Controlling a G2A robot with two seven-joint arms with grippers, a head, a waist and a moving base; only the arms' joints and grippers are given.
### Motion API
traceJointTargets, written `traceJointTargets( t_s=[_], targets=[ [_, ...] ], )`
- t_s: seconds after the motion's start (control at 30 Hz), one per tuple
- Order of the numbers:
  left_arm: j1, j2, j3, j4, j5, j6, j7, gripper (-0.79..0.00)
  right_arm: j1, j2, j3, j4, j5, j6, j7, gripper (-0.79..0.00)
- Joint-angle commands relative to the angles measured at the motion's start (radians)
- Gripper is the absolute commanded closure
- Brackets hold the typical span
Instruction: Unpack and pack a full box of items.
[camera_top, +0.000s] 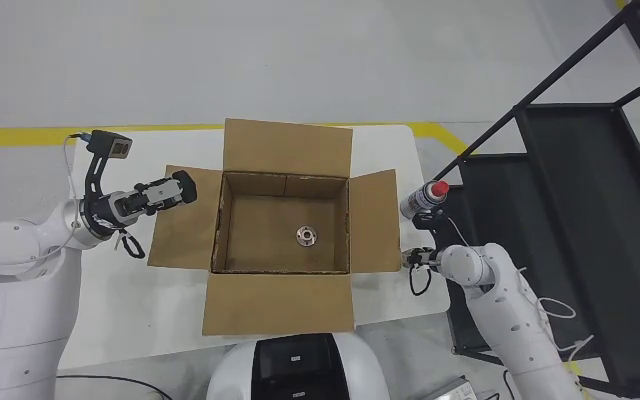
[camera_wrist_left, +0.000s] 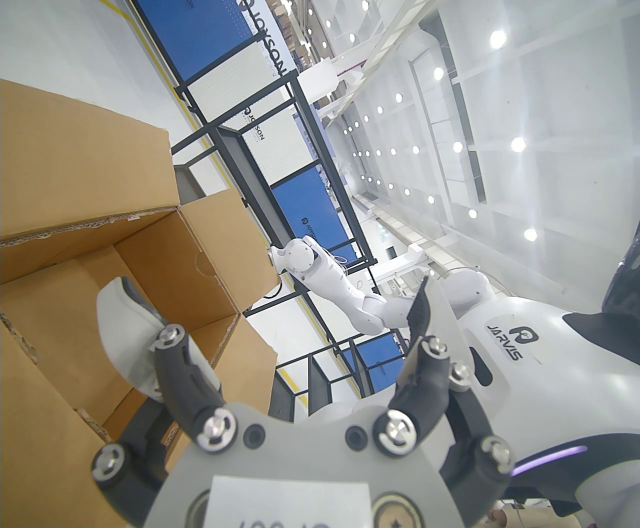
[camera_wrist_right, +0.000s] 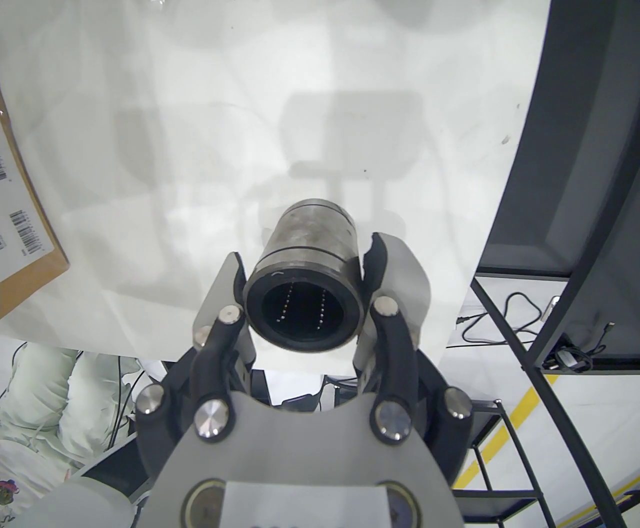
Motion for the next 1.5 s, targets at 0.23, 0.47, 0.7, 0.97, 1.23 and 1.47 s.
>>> traceJointTargets(
  t_s=[0.23, 0.47, 0.7, 0.97, 1.23, 1.47],
  targets=[
    [0.000, 0.000, 0.000, 0.000, 0.000, 0.000, 0.000, -0.785, -0.064, 0.013, 0.048, -0.123, -0.002, -0.009, 0.058, 0.000],
    [0.000, 0.000, 0.000, 0.000, 0.000, 0.000, 0.000, -0.785, -0.206, 0.035, 0.209, -0.391, 0.063, -0.053, 0.175, 0.000],
    [0.000, 0.000, 0.000, 0.000, 0.000, 0.000, 0.000, -0.785, -0.290, 0.047, 0.403, -0.610, 0.223, -0.097, 0.227, 0.000],
    [0.000, 0.000, 0.000, 0.000, 0.000, 0.000, 0.000, -0.785, -0.275, 0.059, 0.557, -0.774, 0.345, -0.123, 0.256, 0.000],
    [0.000, 0.000, 0.000, 0.000, 0.000, 0.000, 0.000, -0.785, -0.135, 0.076, 0.427, -0.815, 0.373, -0.112, 0.273, 0.000],
    [0.000, 0.000, 0.000, 0.000, 0.000, 0.000, 0.000, -0.785, 0.090, 0.083, 0.079, -0.733, 0.287, -0.086, 0.326, 0.000]
  ],
)
